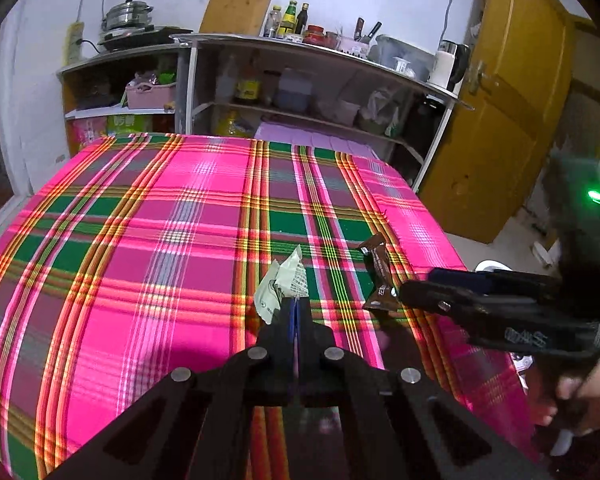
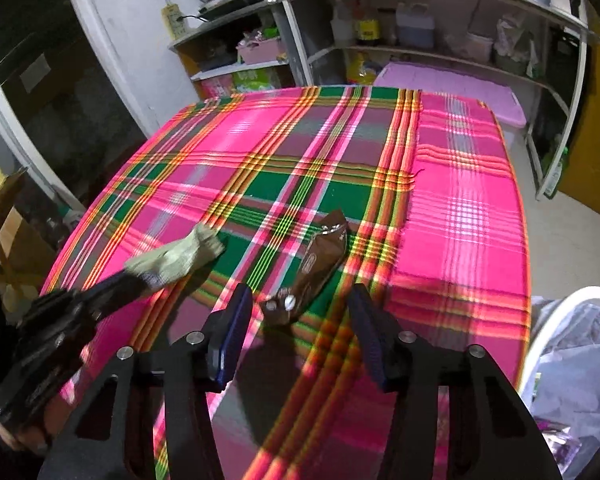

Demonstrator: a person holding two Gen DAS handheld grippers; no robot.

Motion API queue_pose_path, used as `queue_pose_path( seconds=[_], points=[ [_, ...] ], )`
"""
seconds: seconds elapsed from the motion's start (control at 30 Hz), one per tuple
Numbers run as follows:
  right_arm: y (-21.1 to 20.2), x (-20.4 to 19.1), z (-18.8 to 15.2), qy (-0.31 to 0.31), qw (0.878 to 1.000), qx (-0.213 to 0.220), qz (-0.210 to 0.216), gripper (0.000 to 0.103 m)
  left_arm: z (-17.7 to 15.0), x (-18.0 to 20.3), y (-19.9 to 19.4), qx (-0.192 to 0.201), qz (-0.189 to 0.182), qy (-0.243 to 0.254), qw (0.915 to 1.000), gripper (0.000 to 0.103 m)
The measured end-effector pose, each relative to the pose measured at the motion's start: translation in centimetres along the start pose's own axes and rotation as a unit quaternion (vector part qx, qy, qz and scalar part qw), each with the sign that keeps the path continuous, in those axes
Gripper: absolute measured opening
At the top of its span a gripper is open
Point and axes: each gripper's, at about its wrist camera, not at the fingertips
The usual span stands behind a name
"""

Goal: Collect trash
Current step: 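Grasp the white paper wrapper with the left tool while the right tool grasps the brown wrapper, then carry the white wrapper with the left tool while the right tool carries the brown wrapper over the bin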

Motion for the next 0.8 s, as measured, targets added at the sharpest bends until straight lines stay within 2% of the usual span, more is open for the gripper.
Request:
queue_pose_path(
  seconds=[0.1, 0.2, 0.23, 0.33, 0.43, 0.8],
  points=[
    [1.3, 0.1, 0.3, 0.008, 1.0, -0.012, -0.012, 0.047, -0.4, -0.3, -0.2, 0.0, 0.001, -0.006, 1.0, 0.0],
    [1.7, 0.2, 0.4, 0.007, 1.0, -0.014, -0.016, 0.034, -0.7, -0.6, -0.4, -0.002, -0.001, -0.011, 0.9999, 0.0],
    [1.6, 0.3, 0.4, 0.006, 1.0, -0.012, -0.014, 0.026, -0.9, -0.6, -0.5, -0.002, -0.001, -0.012, 0.9999, 0.0],
    [1.2, 0.3, 0.2, 0.002, 1.0, -0.008, -0.017, 0.023, -1.2, -0.6, -0.7, -0.004, -0.003, -0.014, 0.9999, 0.0],
    [0.2, 0.5, -0.4, 0.002, 1.0, -0.001, -0.009, 0.008, -1.6, -0.2, -0.9, -0.005, -0.007, -0.014, 0.9999, 0.0],
    [-3.3, 0.8, -3.0, -0.009, 1.0, 0.026, -0.009, 0.007, -3.7, 2.3, -2.0, -0.009, -0.015, -0.015, 0.9997, 0.0]
  ],
)
Point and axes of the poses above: each gripper's, at about its wrist camera, not at the fingertips, and y roughly the way its jaws point, x to its right, z to its top, and after that the axes turned 10 degrees about -z, right-handed
